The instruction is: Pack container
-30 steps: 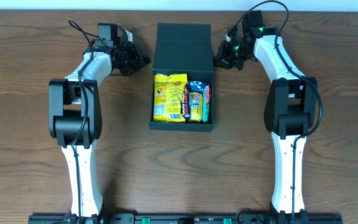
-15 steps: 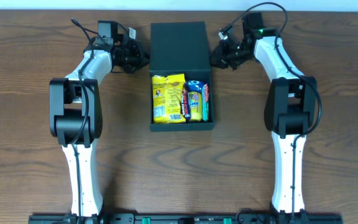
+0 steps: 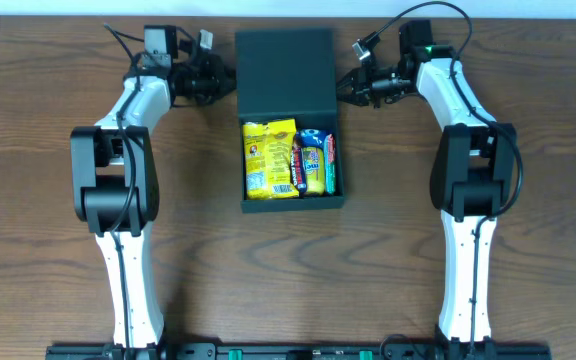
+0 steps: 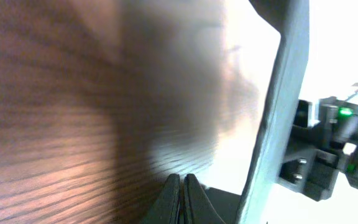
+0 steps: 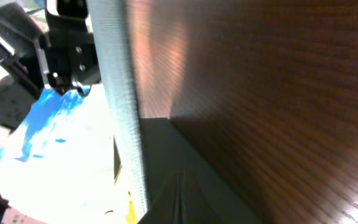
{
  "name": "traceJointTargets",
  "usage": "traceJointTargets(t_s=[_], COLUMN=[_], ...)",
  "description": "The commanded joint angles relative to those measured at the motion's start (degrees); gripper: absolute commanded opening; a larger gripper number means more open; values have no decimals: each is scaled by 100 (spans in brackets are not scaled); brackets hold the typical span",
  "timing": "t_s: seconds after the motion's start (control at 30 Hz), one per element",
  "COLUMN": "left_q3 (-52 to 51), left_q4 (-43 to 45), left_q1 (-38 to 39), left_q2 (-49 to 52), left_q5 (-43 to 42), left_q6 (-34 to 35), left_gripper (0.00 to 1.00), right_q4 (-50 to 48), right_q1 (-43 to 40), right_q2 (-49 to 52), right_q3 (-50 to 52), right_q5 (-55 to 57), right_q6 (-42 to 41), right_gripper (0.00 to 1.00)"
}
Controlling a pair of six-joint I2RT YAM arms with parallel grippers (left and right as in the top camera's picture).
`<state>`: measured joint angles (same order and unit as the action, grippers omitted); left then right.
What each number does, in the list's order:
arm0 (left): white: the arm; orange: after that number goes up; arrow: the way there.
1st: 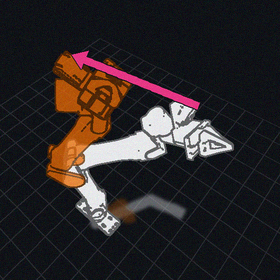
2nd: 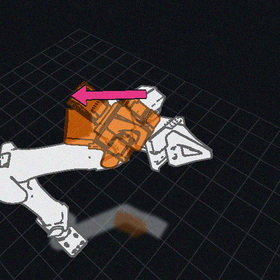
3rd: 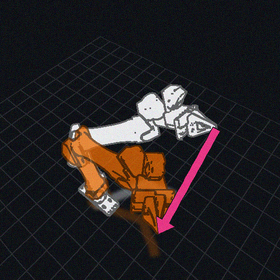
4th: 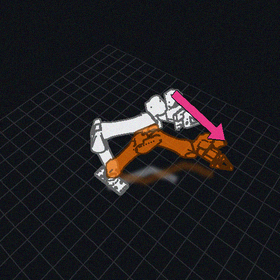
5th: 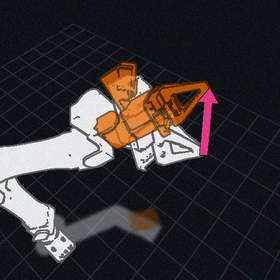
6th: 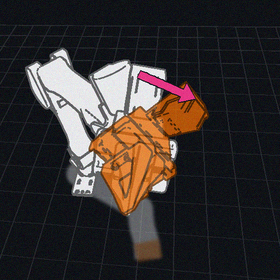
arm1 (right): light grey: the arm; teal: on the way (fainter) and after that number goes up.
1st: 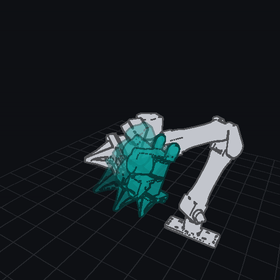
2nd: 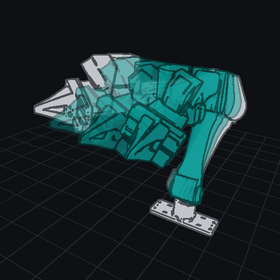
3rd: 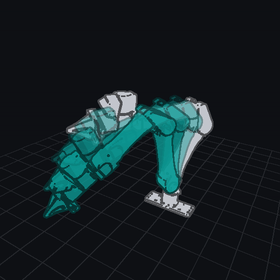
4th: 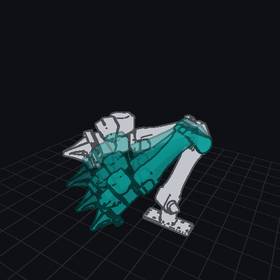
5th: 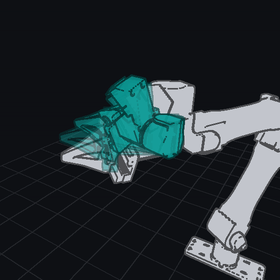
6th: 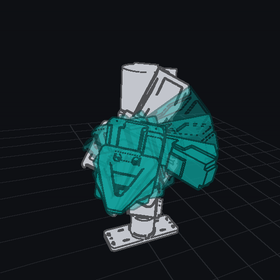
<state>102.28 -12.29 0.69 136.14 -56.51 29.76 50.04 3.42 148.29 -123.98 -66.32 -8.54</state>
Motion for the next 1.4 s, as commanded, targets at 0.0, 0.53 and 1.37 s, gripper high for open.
traceJointTargets(t_s=[0.0, 0.53, 1.37], left_q3=[341, 378, 380], left_q4=[15, -1036, -3960], left_q1=[-17, 9, 573], left_q2=[-66, -1622, -3027], left_q5=[-461, -293, 2968], left_q6=[-168, -1825, -3220], left_gripper=[6, 6, 6], right_q4=[59, 1062, 3220], right_q1=[-46, -39, -52], right_q2=[-208, -1860, -2531], right_q3=[-55, -55, -111], right_q5=[-437, 444, 2566], right_q6=[378, 1639, 2791], right_gripper=[2, 1, 2])
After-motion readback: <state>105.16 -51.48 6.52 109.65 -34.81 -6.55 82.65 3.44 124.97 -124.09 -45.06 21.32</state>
